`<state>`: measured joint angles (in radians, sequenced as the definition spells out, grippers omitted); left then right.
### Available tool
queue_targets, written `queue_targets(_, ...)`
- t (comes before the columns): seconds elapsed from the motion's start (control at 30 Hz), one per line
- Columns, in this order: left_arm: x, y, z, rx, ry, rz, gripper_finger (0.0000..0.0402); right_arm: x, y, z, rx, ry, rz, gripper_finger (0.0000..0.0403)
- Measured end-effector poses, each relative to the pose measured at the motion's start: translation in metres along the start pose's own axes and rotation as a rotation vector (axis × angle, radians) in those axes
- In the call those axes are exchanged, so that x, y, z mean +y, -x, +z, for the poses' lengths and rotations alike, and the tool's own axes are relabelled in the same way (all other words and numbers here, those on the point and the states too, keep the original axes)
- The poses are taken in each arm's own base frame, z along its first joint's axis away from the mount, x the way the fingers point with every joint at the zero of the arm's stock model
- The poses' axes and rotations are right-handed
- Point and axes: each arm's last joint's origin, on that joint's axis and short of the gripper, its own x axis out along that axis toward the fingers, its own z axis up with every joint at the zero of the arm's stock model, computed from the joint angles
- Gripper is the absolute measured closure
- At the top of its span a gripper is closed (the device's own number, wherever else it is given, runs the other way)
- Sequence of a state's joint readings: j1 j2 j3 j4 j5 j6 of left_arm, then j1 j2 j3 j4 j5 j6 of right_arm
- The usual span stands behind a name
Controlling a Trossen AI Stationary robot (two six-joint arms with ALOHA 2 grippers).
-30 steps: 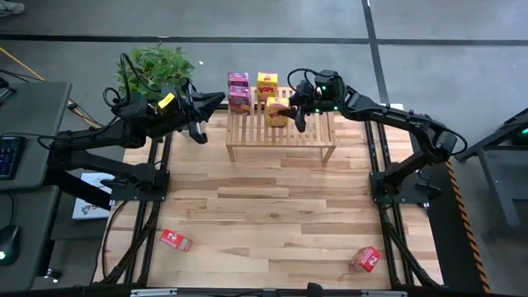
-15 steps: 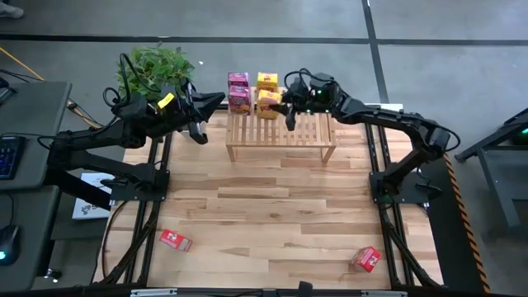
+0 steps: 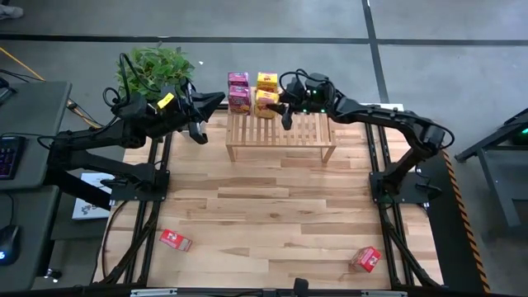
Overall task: Stack cereal on shelf
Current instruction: Put the yellow cereal box aligned with the other yellow cereal box on the shelf, then put the left red cereal box on the shelf
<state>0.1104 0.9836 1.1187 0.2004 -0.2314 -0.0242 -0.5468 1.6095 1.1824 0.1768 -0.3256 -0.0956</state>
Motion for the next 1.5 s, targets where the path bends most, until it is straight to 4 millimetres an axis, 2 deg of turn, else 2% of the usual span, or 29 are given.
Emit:
queue_targets(0.23,0.0,0.0,0.0,0.0,0.017,0.0,0.0401,-0.002,-0.002,-0.001,-0.012,0.002,-0.007,0.026)
queue_targets(0.63,0.0,0.0,0.0,0.0,0.024,0.0,0.0401,-0.002,0.001,0.004,-0.033,0.003,-0.033,0.0167)
queue_targets(0.9,0.0,0.0,0.0,0.0,0.025,0.0,0.0401,0.001,0.014,0.017,-0.07,0.014,-0.036,0.0157)
queue_targets(1.07,0.0,0.0,0.0,0.001,0.025,0.0,0.0401,0.005,0.031,0.034,-0.128,0.029,-0.04,0.0157)
queue_targets(1.23,0.0,0.0,-0.001,0.009,0.023,0.0,0.0401,0.016,0.062,0.057,-0.196,-0.047,0.027,0.0157)
queue_targets(1.4,0.0,0.0,-0.007,0.076,0.019,-0.019,0.0396,0.043,0.091,0.072,-0.19,-0.134,0.199,0.0157)
queue_targets(1.5,-0.004,0.001,-0.012,0.13,0.062,-0.109,0.0373,0.065,0.106,0.077,-0.154,-0.147,0.265,0.0157)
